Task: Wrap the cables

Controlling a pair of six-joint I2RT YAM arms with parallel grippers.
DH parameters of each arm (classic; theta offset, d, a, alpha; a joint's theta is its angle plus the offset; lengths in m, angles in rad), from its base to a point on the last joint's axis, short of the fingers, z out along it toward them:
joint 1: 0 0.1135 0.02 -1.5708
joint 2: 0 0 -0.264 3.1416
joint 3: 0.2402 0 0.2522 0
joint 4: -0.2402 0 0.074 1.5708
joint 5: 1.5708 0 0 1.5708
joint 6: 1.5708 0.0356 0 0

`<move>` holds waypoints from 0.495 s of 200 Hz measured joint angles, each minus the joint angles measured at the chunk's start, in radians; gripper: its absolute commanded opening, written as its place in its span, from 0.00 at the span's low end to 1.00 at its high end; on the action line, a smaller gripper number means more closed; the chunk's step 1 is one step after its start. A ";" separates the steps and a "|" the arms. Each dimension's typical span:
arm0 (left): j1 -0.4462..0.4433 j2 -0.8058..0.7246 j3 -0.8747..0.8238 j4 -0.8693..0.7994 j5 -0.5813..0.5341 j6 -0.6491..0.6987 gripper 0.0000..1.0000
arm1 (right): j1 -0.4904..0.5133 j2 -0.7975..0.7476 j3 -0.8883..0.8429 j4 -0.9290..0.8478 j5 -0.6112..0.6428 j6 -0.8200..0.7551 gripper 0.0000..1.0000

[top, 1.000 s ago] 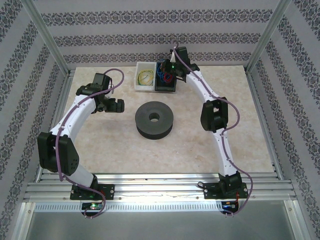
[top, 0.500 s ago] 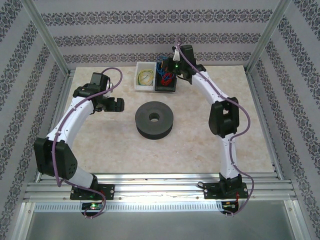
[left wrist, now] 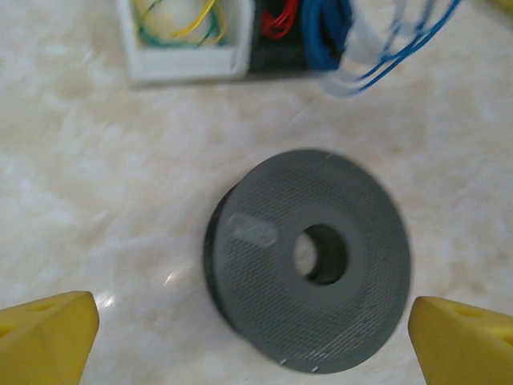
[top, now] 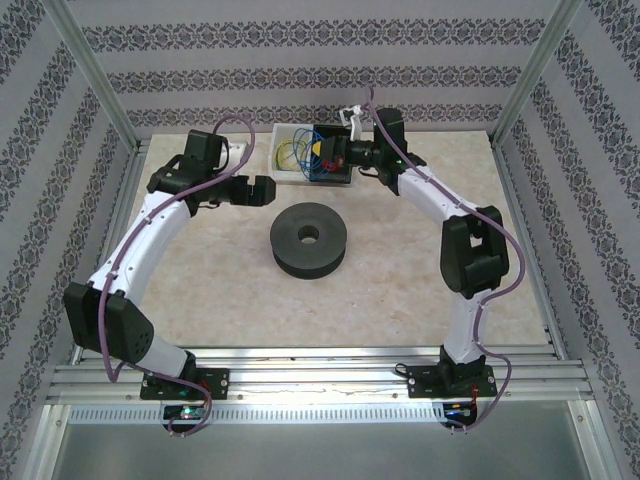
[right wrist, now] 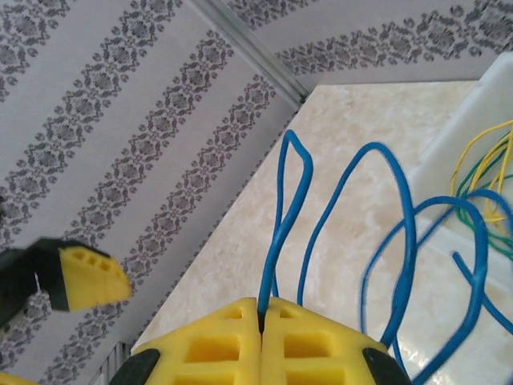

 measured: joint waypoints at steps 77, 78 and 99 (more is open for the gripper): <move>-0.090 0.075 0.101 0.088 0.104 0.004 0.80 | 0.060 -0.025 -0.043 0.014 -0.051 0.038 0.00; -0.092 0.077 0.102 0.088 0.104 0.006 0.79 | 0.061 -0.025 -0.043 0.014 -0.052 0.039 0.00; -0.122 0.121 0.121 0.094 0.099 0.023 0.74 | 0.075 -0.025 -0.043 0.015 -0.074 0.065 0.00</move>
